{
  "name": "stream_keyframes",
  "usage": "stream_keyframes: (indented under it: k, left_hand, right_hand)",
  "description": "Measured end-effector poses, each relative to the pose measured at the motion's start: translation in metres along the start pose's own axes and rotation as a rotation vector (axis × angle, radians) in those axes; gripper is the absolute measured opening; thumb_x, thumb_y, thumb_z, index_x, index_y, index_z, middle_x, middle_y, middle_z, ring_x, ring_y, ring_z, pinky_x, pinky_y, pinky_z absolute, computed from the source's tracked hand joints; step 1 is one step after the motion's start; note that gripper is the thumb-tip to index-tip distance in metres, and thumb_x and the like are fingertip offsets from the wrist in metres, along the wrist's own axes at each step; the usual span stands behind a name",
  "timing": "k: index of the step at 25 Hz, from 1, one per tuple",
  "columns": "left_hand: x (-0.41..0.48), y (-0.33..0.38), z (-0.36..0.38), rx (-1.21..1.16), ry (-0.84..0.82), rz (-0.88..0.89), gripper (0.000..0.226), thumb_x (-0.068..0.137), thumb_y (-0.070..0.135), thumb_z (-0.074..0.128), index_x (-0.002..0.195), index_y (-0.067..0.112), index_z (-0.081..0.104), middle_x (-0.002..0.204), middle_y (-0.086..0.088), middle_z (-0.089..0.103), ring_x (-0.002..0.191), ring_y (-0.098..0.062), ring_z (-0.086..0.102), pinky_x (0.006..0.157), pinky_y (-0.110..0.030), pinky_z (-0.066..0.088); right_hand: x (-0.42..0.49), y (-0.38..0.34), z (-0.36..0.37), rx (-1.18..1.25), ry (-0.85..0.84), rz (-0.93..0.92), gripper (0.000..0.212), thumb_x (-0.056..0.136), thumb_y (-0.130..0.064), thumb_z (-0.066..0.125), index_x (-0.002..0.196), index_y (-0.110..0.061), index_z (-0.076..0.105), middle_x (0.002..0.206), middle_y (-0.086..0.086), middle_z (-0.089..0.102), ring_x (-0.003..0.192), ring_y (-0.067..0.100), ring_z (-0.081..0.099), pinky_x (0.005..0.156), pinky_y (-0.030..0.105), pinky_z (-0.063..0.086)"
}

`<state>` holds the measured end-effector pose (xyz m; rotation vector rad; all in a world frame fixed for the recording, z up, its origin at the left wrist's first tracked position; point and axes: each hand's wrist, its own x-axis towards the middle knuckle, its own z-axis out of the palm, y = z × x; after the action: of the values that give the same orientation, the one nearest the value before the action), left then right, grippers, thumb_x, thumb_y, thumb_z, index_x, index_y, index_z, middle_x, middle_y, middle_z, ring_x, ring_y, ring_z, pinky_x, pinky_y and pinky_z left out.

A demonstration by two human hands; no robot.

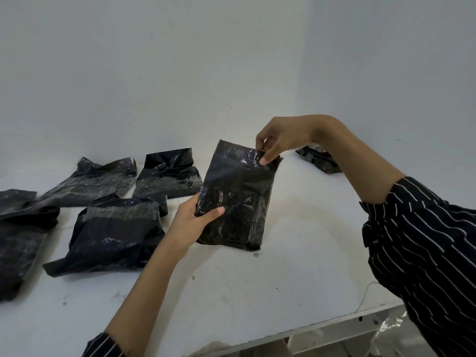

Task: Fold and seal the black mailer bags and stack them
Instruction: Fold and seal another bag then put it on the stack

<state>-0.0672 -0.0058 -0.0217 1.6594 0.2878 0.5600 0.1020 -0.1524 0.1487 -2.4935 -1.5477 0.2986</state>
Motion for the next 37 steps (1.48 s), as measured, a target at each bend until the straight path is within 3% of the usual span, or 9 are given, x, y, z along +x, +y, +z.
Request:
stream_keyframes:
  k: [4,8,11,15,17,23,28,31,37]
  left_hand:
    - [0.0,-0.001,-0.002,-0.026,0.015,-0.037,0.025,0.084,0.016,0.067,0.104,0.032,0.063,0.102,0.008,0.071,0.098,-0.008,0.065,0.087,-0.026,0.051]
    - [0.0,-0.003,0.001,-0.124,0.05,-0.077,0.025,0.085,0.015,0.066,0.11,0.022,0.064,0.105,0.004,0.071,0.101,-0.014,0.066,0.085,-0.026,0.051]
    - [0.001,0.0,0.005,-0.25,0.063,-0.104,0.032,0.085,0.014,0.065,0.117,0.015,0.062,0.109,0.0,0.071,0.101,-0.016,0.066,0.08,-0.024,0.053]
    - [0.001,0.011,0.017,-0.26,0.056,-0.092,0.027,0.083,0.018,0.067,0.11,0.018,0.065,0.105,0.002,0.071,0.097,-0.014,0.067,0.079,-0.025,0.054]
    - [0.003,0.019,0.022,-0.251,0.056,-0.075,0.023,0.084,0.029,0.065,0.106,0.024,0.065,0.105,0.006,0.071,0.1,-0.011,0.065,0.088,-0.027,0.05]
    - [0.014,0.038,0.034,-0.206,0.261,0.06,0.016,0.094,0.035,0.05,0.088,0.031,0.065,0.091,0.013,0.067,0.086,0.001,0.062,0.068,-0.011,0.05]
    - [0.024,0.027,0.04,-0.144,0.354,0.165,0.03,0.097,0.033,0.048,0.08,0.013,0.063,0.086,-0.007,0.058,0.082,-0.016,0.053,0.081,-0.034,0.046]
    - [0.026,0.023,0.042,-0.12,0.373,0.166,0.035,0.097,0.035,0.047,0.086,0.006,0.064,0.085,-0.009,0.057,0.081,-0.018,0.052,0.085,-0.045,0.049]
    - [0.027,0.024,0.045,-0.004,0.385,0.193,0.036,0.097,0.029,0.047,0.093,-0.004,0.06,0.096,-0.026,0.061,0.083,-0.019,0.054,0.088,-0.048,0.048]
  right_hand:
    - [-0.005,0.01,0.002,0.102,0.121,-0.072,0.01,0.085,-0.012,0.067,0.09,-0.003,0.066,0.077,0.012,0.069,0.07,0.012,0.058,0.077,0.027,0.044]
    - [-0.008,0.025,0.03,0.489,0.548,-0.066,0.042,0.086,-0.041,0.064,0.116,-0.013,0.058,0.099,0.003,0.066,0.089,0.011,0.062,0.079,0.023,0.047]
    - [-0.01,0.034,0.067,0.848,0.463,-0.009,0.06,0.081,-0.045,0.063,0.129,-0.012,0.048,0.113,0.004,0.065,0.101,0.015,0.063,0.087,0.03,0.051]
    - [-0.009,0.027,0.101,1.151,0.512,-0.03,0.011,0.088,-0.019,0.064,0.095,-0.011,0.063,0.086,0.003,0.068,0.076,0.013,0.064,0.075,0.028,0.051]
    - [-0.011,0.019,0.108,1.234,0.622,-0.012,0.009,0.087,-0.009,0.064,0.079,-0.01,0.061,0.074,0.002,0.069,0.064,0.009,0.064,0.063,0.02,0.05]
    - [-0.017,0.006,0.125,1.269,0.808,0.032,0.022,0.079,-0.012,0.074,0.065,-0.009,0.058,0.057,0.001,0.068,0.055,0.013,0.064,0.056,0.023,0.052]
    - [-0.019,0.007,0.135,1.333,0.88,0.07,0.034,0.081,-0.026,0.073,0.059,-0.013,0.051,0.065,0.014,0.053,0.063,0.023,0.051,0.068,0.035,0.048]
    - [-0.024,0.007,0.134,1.361,0.813,0.029,0.031,0.089,-0.031,0.063,0.072,-0.005,0.06,0.078,0.016,0.062,0.073,0.024,0.058,0.078,0.037,0.052]
    - [-0.031,0.006,0.123,1.273,0.782,0.054,0.02,0.089,-0.022,0.064,0.072,-0.012,0.06,0.067,0.002,0.065,0.06,0.012,0.06,0.06,0.022,0.051]
